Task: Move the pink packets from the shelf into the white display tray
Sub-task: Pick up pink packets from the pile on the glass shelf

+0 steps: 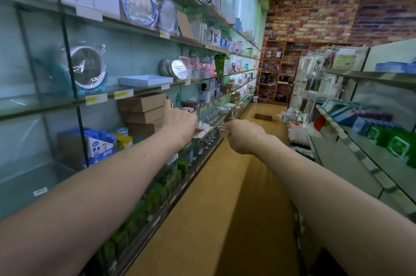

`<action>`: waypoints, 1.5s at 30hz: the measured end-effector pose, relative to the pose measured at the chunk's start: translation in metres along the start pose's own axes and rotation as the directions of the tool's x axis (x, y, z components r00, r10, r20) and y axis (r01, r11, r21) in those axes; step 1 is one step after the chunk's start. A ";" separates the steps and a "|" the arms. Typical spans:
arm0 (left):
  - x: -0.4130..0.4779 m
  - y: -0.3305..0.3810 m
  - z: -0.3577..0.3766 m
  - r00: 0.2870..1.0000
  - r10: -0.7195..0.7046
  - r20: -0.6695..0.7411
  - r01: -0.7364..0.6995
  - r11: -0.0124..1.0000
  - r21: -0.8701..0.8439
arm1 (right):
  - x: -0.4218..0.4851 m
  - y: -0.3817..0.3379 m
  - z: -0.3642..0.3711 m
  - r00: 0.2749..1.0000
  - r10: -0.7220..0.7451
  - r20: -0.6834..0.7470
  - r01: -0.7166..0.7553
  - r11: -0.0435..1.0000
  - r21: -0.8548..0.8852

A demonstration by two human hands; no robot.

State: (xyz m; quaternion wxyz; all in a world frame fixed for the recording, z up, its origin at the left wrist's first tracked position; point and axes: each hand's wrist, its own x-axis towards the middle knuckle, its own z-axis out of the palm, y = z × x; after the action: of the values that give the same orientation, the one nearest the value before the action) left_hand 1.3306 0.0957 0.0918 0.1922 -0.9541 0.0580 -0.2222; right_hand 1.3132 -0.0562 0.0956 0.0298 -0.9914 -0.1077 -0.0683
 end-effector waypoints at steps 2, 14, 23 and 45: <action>0.025 0.003 0.011 1.000 -0.003 -0.003 0.003 1.000 0.001 | 0.027 0.009 0.005 1.000 -0.006 0.001 0.006 1.000 0.008; 0.206 -0.015 0.093 0.998 -0.055 -0.033 0.055 0.998 -0.002 | 0.214 0.039 0.019 1.000 -0.026 0.001 0.026 0.999 -0.031; 0.299 -0.025 0.134 0.999 -0.050 -0.018 0.051 0.999 0.018 | 0.324 0.060 0.037 0.998 -0.052 -0.025 0.052 0.999 0.009; 0.508 0.005 0.197 0.952 -0.305 0.032 0.301 0.948 0.104 | 0.573 0.167 0.041 0.938 -0.331 -0.100 0.329 0.944 -0.035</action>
State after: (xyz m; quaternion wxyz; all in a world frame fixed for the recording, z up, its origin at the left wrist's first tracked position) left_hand 1.8734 0.0588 0.1308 0.2037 -0.9461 -0.1047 -0.2288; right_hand 1.9092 -0.0959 0.1288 0.0149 -0.9546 -0.2700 -0.1250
